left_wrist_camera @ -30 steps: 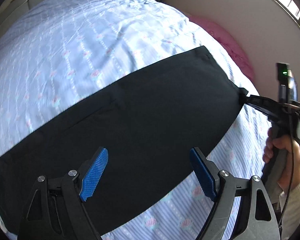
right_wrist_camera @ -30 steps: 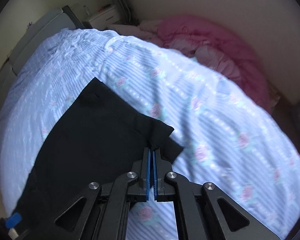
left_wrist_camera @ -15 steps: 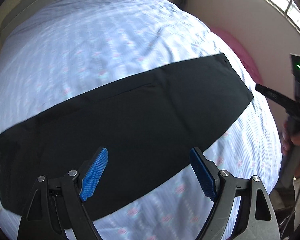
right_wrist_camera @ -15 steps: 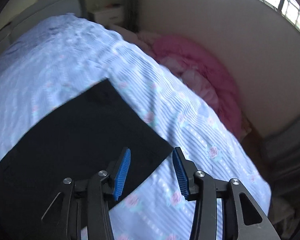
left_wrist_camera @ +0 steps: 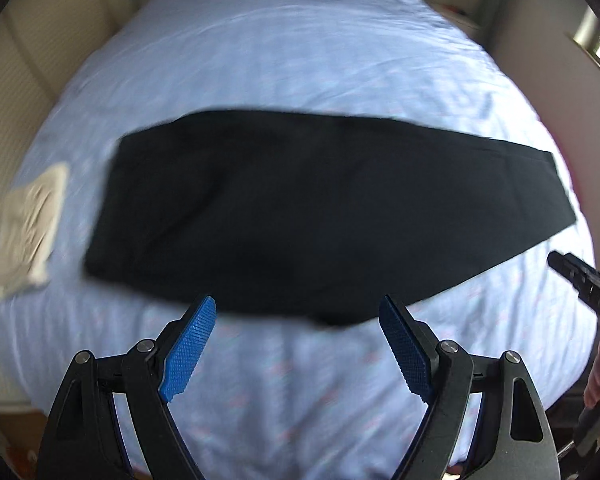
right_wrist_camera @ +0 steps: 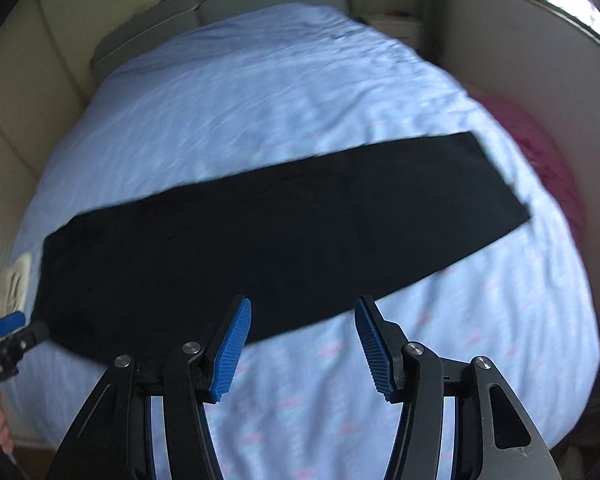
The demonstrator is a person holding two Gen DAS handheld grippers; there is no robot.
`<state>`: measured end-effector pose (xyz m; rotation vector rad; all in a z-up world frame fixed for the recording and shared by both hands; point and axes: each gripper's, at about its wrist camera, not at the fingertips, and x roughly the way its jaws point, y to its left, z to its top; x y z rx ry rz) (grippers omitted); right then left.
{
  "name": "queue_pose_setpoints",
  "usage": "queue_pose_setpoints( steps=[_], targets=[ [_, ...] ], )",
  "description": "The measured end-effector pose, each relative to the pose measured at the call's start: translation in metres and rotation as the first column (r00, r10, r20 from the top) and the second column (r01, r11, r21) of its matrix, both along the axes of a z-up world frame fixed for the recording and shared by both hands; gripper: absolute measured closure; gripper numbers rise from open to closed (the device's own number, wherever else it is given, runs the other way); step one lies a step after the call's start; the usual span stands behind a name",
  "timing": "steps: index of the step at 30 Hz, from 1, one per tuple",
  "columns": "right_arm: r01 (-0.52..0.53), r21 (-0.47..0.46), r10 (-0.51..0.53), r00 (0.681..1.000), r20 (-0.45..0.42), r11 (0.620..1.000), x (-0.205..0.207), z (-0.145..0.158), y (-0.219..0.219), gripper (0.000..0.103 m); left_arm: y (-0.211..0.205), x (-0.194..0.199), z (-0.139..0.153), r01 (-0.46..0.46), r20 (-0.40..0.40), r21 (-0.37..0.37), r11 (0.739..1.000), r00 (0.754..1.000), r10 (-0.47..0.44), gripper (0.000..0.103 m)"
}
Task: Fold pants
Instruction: 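Move the right tool to the folded trousers' edge and close on it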
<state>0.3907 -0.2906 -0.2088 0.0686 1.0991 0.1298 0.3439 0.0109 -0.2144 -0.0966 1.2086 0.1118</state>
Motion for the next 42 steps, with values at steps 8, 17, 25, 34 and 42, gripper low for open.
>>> queue_pose_setpoints(
  steps=[8, 17, 25, 34, 42],
  targets=[
    [-0.258, 0.139, 0.274, 0.955, -0.112, 0.956, -0.046, -0.055, 0.137, 0.049, 0.069, -0.062, -0.037, -0.092, -0.044, 0.002, 0.996, 0.995, 0.092, 0.019],
    [-0.281, 0.193, 0.325, 0.912, -0.251, 0.94, -0.038, -0.126, 0.207, 0.051, 0.079, -0.075, -0.061, -0.108, -0.072, -0.055, 0.993, 0.992, 0.104, 0.019],
    [-0.289, 0.143, 0.316, 0.921, -0.23, 0.946, -0.015, -0.13, 0.225, 0.052, 0.097, -0.064, -0.06, -0.143, -0.073, -0.099, 0.985, 0.988, 0.136, 0.019],
    [-0.34, 0.11, 0.354, 0.921, -0.16, 0.934, 0.021, -0.1, 0.25, 0.052, 0.112, -0.036, -0.057, -0.134, -0.077, -0.101, 0.986, 0.989, 0.127, 0.019],
    [-0.308, 0.161, 0.345, 0.882, -0.322, 0.938, 0.003, -0.146, 0.25, 0.061, 0.145, -0.022, -0.067, -0.172, -0.09, -0.092, 0.981, 0.982, 0.164, 0.019]
  ],
)
